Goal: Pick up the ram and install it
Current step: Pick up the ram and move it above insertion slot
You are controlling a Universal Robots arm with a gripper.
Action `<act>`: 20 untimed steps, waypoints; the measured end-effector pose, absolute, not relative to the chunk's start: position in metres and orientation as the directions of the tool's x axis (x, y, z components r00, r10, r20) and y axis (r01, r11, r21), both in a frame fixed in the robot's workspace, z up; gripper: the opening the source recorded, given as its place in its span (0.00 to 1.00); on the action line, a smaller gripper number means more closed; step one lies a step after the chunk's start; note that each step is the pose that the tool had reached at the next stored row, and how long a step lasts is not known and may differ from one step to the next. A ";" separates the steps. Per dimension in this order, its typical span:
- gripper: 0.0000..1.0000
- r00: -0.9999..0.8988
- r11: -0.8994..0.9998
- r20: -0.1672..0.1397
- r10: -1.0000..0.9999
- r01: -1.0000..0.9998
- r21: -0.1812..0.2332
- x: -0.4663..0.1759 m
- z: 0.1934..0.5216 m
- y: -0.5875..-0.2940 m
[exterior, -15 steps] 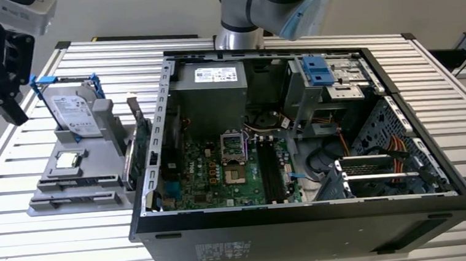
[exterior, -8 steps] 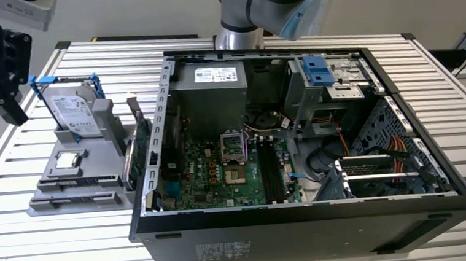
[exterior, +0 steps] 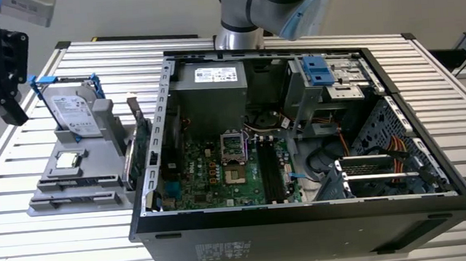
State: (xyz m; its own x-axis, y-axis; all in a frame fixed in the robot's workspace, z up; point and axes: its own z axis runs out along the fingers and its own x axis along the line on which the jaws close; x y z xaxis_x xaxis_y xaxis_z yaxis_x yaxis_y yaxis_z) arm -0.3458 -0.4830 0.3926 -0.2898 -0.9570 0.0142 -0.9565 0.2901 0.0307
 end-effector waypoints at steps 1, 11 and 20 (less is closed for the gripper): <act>0.00 -0.278 0.278 0.014 -0.961 -0.960 0.031 -0.346 0.393 -0.483; 0.00 -0.142 0.142 0.014 -0.990 -0.989 0.031 -0.346 0.393 -0.483; 0.00 0.010 -0.009 0.014 -1.000 -1.000 0.030 -0.346 0.393 -0.483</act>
